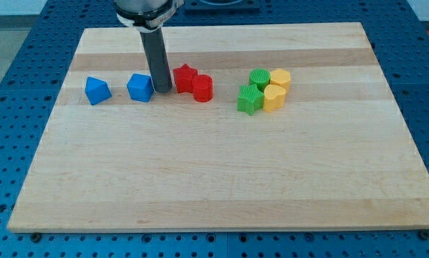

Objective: Move the blue cube towards the right side of the triangle

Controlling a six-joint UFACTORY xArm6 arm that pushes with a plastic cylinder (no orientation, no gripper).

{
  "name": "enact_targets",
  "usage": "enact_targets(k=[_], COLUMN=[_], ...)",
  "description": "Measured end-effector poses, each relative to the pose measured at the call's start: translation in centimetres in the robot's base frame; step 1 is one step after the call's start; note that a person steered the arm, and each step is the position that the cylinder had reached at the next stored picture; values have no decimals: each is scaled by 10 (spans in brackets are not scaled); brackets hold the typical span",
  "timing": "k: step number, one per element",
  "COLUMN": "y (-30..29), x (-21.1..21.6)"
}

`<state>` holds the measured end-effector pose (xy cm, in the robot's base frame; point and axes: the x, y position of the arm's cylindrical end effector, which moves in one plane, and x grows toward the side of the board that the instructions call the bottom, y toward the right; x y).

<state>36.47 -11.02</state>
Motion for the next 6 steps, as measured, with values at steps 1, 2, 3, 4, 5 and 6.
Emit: enact_targets(k=[1,2,3,4,5,6], y=[0,-4,-5,-7,-13,-20], x=[-2,-1,3,8,8,9])
